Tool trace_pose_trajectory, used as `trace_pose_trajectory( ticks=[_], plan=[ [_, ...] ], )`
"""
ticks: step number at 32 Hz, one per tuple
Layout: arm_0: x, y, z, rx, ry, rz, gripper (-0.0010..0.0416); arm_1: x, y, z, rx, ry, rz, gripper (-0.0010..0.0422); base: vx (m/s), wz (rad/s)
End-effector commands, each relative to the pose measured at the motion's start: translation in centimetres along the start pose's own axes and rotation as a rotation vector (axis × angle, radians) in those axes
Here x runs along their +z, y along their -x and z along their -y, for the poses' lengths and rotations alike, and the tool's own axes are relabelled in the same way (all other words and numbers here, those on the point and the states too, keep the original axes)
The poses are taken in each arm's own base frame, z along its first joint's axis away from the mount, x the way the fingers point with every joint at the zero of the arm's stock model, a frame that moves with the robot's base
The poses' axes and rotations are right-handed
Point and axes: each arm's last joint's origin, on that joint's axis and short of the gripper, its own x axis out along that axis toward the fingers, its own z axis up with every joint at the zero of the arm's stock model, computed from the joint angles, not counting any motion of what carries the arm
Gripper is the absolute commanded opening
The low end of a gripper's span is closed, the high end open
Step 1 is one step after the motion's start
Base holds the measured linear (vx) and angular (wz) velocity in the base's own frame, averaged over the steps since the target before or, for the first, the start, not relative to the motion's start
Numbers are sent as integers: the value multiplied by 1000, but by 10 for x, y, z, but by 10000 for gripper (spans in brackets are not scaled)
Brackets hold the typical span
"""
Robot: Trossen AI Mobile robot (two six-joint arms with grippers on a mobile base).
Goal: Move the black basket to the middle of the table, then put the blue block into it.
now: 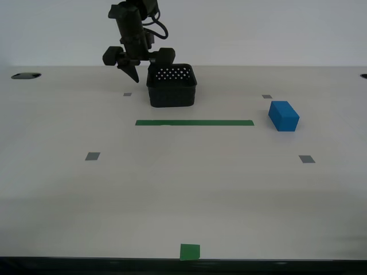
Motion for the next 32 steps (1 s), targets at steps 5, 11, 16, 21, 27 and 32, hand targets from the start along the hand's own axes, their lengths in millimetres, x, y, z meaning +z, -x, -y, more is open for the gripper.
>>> trace_pose_trajectory(
  ticks=[5, 11, 16, 21, 27, 32],
  plan=[
    [0, 0, 0, 0, 0, 2, 0, -5, -5, 8, -21, 10, 2, 200, 0, 0],
    [0, 0, 0, 0, 0, 2, 0, -6, -6, 16, -29, 15, 12, 117, 0, 0],
    [0, 0, 0, 0, 0, 1, 0, -8, -10, 17, -34, 0, 23, 0, 0, 0],
    [0, 0, 0, 0, 0, 2, 0, -16, -18, 15, -29, -6, 2, -2, 0, 0],
    [0, 0, 0, 0, 0, 2, 0, -15, 3, 20, -67, -20, -25, -2, 0, 0],
    [0, 0, 0, -1, -1, 2, 0, -15, 40, 24, -134, -46, -58, -2, 0, 0]
  ],
)
